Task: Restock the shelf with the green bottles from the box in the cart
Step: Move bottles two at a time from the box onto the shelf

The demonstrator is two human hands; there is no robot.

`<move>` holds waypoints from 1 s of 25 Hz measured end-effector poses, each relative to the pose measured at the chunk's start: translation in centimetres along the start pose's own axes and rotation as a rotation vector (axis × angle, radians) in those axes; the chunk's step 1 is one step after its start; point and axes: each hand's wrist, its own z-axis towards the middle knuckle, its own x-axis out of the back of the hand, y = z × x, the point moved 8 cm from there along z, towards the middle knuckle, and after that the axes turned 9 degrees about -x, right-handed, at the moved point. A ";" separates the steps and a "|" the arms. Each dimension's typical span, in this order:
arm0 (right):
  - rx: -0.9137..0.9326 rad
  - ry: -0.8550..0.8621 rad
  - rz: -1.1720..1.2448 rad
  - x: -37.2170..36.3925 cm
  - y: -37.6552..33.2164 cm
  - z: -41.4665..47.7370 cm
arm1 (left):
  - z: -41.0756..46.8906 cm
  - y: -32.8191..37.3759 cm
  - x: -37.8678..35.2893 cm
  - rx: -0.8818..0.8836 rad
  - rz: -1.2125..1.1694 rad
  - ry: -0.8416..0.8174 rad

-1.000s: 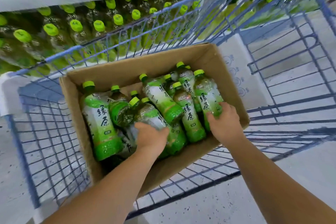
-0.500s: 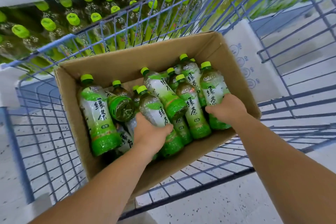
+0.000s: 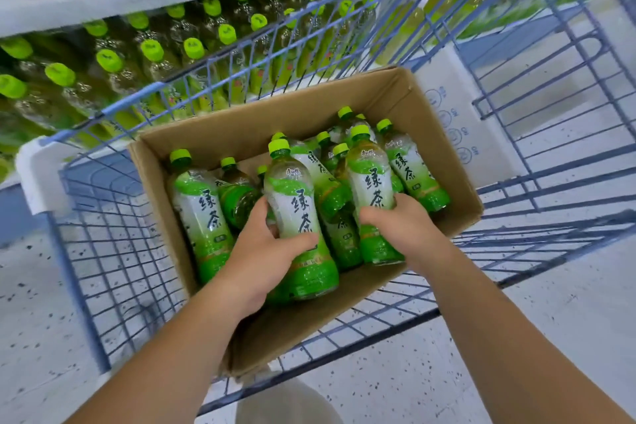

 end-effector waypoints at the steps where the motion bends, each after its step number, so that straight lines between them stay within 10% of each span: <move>1: 0.015 -0.002 0.024 -0.5 -0.3 -0.9 | -0.5 0.6 0.5 -0.002 -0.024 -0.014; 25: 0.522 -0.210 -0.130 -31.0 -19.3 -21.0 | -11.5 15.9 35.7 -0.424 -0.231 0.292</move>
